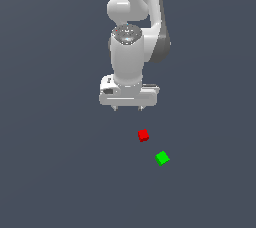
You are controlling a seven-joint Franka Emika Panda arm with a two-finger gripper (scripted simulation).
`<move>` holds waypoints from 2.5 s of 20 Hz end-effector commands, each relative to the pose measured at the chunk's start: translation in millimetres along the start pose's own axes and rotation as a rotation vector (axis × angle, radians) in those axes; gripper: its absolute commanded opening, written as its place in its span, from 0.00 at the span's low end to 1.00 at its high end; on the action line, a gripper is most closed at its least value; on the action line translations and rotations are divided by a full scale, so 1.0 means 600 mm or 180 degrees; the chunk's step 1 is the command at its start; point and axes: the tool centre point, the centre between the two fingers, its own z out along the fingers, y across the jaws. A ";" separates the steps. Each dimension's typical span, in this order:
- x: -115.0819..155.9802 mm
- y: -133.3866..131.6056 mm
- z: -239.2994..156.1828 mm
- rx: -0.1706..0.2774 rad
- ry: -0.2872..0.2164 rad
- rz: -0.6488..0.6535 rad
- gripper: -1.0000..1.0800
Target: Stack the red cube on top of the green cube.
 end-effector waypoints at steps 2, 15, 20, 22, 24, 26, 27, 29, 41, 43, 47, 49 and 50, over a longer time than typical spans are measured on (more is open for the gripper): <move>0.000 0.000 0.000 0.0000 0.0000 -0.0002 0.96; 0.027 -0.044 0.078 -0.0001 -0.0052 -0.0364 0.96; 0.043 -0.078 0.135 -0.0005 -0.0091 -0.0632 0.96; 0.048 -0.089 0.153 -0.0007 -0.0103 -0.0717 0.96; 0.052 -0.099 0.168 -0.0010 -0.0113 -0.0789 0.96; 0.054 -0.106 0.180 -0.0012 -0.0122 -0.0845 0.96; 0.055 -0.109 0.185 -0.0013 -0.0125 -0.0868 0.96; 0.057 -0.114 0.192 -0.0014 -0.0130 -0.0902 0.96; 0.055 -0.116 0.225 -0.0016 -0.0135 -0.0922 0.96; 0.054 -0.116 0.244 -0.0017 -0.0135 -0.0923 0.96; 0.053 -0.116 0.272 -0.0017 -0.0134 -0.0926 0.96; 0.053 -0.116 0.278 -0.0017 -0.0134 -0.0926 0.96; 0.054 -0.116 0.280 -0.0017 -0.0134 -0.0926 0.96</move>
